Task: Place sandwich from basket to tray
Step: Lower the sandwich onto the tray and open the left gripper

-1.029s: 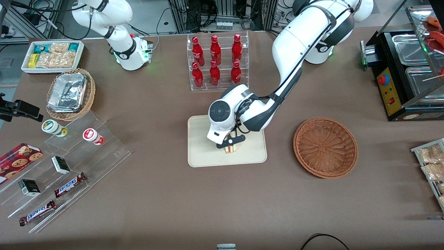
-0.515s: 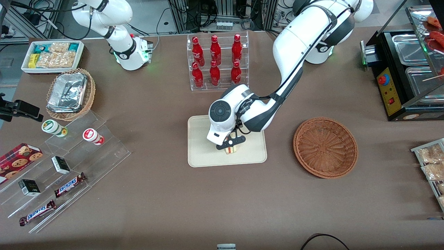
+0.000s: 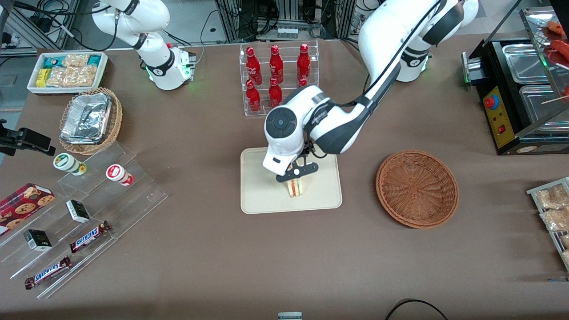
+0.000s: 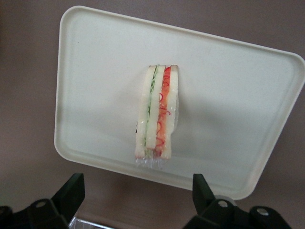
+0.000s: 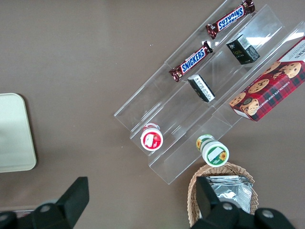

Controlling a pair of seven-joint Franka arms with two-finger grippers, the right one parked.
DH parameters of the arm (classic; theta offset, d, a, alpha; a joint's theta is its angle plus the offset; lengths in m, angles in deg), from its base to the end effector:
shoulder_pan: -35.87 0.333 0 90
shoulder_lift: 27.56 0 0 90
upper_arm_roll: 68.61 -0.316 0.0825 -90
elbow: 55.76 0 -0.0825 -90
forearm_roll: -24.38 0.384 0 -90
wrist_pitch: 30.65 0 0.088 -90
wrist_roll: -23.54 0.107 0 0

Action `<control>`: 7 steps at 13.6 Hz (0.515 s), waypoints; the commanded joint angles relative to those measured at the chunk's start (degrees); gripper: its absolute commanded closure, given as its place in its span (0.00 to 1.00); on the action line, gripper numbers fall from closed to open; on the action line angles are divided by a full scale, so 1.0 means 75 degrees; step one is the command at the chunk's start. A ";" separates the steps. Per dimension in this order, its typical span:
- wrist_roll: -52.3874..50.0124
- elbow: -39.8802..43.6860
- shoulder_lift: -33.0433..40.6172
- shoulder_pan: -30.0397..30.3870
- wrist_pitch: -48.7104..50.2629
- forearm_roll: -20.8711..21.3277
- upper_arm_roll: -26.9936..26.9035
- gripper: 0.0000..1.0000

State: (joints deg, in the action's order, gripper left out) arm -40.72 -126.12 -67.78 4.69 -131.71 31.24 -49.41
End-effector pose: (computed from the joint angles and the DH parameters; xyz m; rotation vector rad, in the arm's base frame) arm 0.5146 -0.5099 0.3612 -3.0499 -0.4170 0.2418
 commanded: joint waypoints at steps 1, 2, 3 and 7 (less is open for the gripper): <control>0.0330 -0.0146 0.0464 0.0207 0.0197 -0.0305 -0.0053 0.00; 0.0342 -0.0158 0.0546 0.0208 0.0244 -0.0224 -0.0076 0.00; 0.0412 -0.0158 0.0628 0.0219 0.0303 -0.0200 -0.0088 0.00; 0.2388 -0.0274 0.0956 0.1295 0.1191 -0.0247 -0.0065 0.00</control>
State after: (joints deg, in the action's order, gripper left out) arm -29.63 -126.14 -63.56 10.45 -125.63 30.29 -50.03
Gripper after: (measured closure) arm 0.000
